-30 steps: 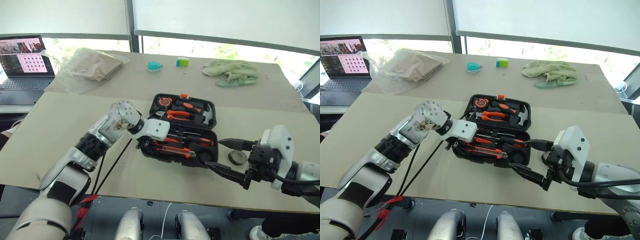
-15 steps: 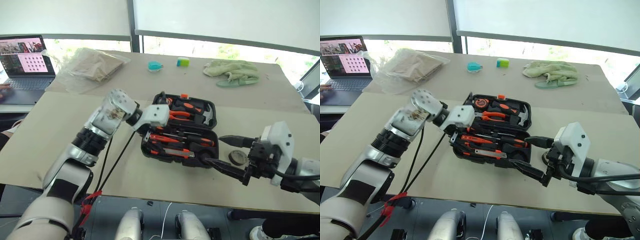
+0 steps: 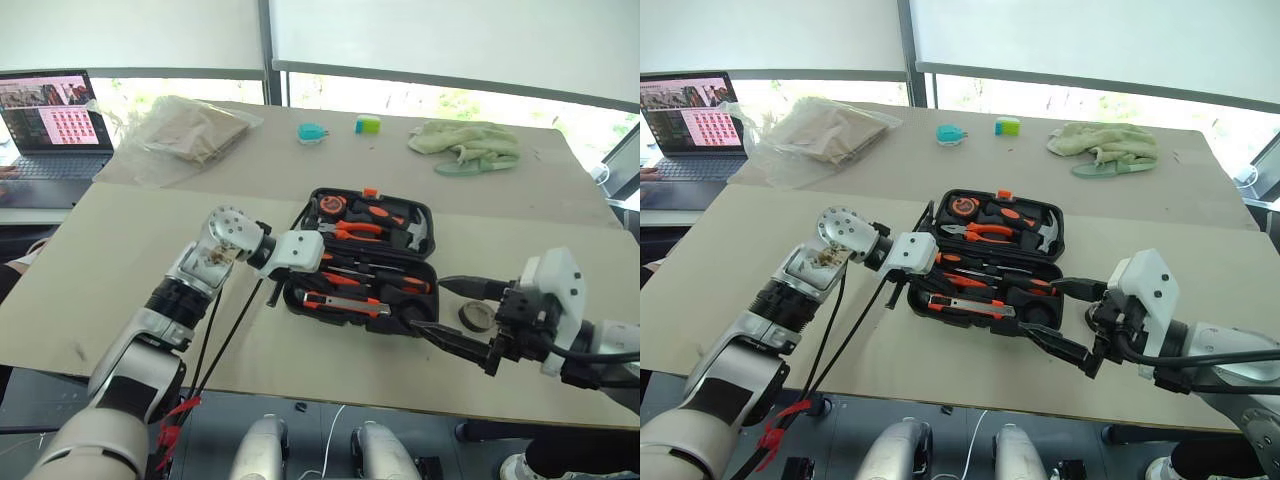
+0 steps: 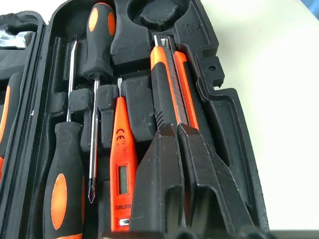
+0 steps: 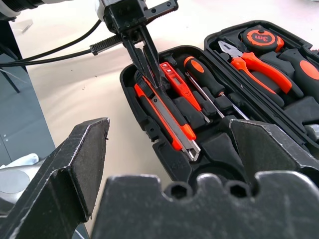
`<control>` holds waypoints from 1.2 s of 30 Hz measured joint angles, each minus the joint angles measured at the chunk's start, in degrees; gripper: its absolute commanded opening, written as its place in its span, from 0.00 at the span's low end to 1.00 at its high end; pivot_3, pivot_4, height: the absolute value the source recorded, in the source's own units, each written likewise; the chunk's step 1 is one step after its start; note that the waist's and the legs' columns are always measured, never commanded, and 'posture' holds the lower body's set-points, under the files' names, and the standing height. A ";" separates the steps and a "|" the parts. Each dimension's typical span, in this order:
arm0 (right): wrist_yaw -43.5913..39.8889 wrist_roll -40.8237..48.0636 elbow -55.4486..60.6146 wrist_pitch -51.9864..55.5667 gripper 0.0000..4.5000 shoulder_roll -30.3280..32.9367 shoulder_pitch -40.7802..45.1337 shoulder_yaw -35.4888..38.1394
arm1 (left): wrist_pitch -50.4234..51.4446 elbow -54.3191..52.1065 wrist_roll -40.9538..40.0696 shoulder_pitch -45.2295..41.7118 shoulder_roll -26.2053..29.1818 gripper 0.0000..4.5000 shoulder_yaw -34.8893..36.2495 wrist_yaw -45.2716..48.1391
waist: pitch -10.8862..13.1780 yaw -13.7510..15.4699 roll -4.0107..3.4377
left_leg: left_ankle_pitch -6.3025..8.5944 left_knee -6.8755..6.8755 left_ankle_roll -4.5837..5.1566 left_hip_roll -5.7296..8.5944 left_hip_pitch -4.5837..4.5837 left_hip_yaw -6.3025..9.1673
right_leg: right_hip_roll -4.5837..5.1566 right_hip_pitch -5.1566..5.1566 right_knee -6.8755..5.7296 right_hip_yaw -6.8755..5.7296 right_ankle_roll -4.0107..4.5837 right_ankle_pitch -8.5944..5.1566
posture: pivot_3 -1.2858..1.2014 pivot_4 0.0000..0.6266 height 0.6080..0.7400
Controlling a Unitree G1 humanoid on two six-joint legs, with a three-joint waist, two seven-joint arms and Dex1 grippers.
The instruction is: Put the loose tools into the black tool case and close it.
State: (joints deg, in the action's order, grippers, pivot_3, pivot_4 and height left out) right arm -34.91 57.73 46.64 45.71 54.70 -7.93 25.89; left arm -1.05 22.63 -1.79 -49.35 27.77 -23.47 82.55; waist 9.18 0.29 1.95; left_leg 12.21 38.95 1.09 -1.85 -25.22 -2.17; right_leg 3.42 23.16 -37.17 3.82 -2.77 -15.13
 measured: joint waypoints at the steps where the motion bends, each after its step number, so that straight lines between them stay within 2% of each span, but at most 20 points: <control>1: -0.02 0.00 0.00 0.00 1.00 0.00 -0.02 0.01 | 0.00 0.01 0.42 0.01 -0.05 0.02 -0.10 -0.39 | 0.00 0.00 0.00 | 0.00 0.00 0.00 0.00 0.00 0.00 | 0.00 0.00 0.00 0.00 0.00 0.00 | 0.52 0.24 1.00; 12: 0.05 1.50 0.00 0.00 1.00 0.00 -0.27 0.44 | -7.21 2.90 4.56 0.20 -0.90 0.02 -0.52 -2.95 | -0.04 0.37 -0.04 | 0.00 0.05 0.00 0.01 0.17 -0.01 | 0.00 -0.22 -0.01 0.00 -0.02 0.02 | 0.52 0.24 1.00; 14: 0.15 1.56 -0.01 0.00 1.00 0.00 -0.27 0.44 | -8.90 3.77 5.04 0.87 -1.35 0.02 -0.76 -3.68 | -0.05 0.40 -0.05 | 0.00 0.03 0.00 0.01 0.48 -0.01 | 0.00 -0.55 0.05 0.00 -0.02 0.01 | 0.52 0.24 1.00; 18: 0.27 1.60 -0.03 0.00 1.00 0.00 -0.17 0.42 | -9.77 5.46 5.87 1.05 -2.28 0.02 -0.83 -5.04 | -0.05 0.47 -0.05 | 0.00 0.03 0.00 0.02 0.77 -0.04 | 0.02 -0.90 0.11 -0.04 -0.03 0.00 | 0.52 0.24 1.00; 26: 0.69 1.68 -0.97 0.00 1.00 0.00 0.31 0.20 | -11.18 7.32 6.39 1.79 -3.81 0.02 -0.35 -7.48 | -0.05 0.38 -0.05 | 0.00 0.02 0.00 0.01 0.81 0.00 | 0.02 -0.90 0.10 0.00 -0.03 0.01 | 0.52 0.24 1.00; 30: 0.66 1.62 -1.18 0.00 1.00 0.00 0.38 0.11 | -8.60 6.43 4.87 2.07 -3.80 0.02 0.82 -6.84 | -0.05 0.32 -0.04 | 0.00 0.01 0.00 0.00 0.78 0.00 | 0.02 -0.86 0.10 0.00 -0.03 0.01 | 0.52 0.24 1.00; 34: 0.68 -0.18 -1.68 -0.01 1.00 -0.29 -2.15 0.71 | 5.22 0.09 -5.94 2.58 -1.55 0.24 6.88 -1.91 | -0.03 -0.02 -0.02 | 0.00 0.02 0.00 -0.06 0.50 0.07 | -0.03 -0.56 0.04 -0.01 -0.03 0.01 | 0.52 0.24 1.00; 36: 0.63 -0.95 -2.71 -0.03 1.00 -1.68 -5.14 2.86 | 13.45 -5.00 -11.33 2.35 1.44 0.43 10.56 -0.22 | -0.04 -0.24 -0.04 | 0.00 -0.02 0.00 -0.04 0.50 0.08 | -0.03 -0.55 0.03 -0.01 -0.03 0.00 | 0.52 0.24 1.00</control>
State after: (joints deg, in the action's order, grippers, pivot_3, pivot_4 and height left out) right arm -34.29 56.78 43.93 45.68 53.02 -13.07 28.75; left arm 12.39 17.62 -13.11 -47.00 29.21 -12.91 82.33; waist 9.13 0.05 1.91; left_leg 12.21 38.93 1.09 -1.89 -24.72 -2.08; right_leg 3.39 22.61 -37.14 3.81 -2.80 -15.13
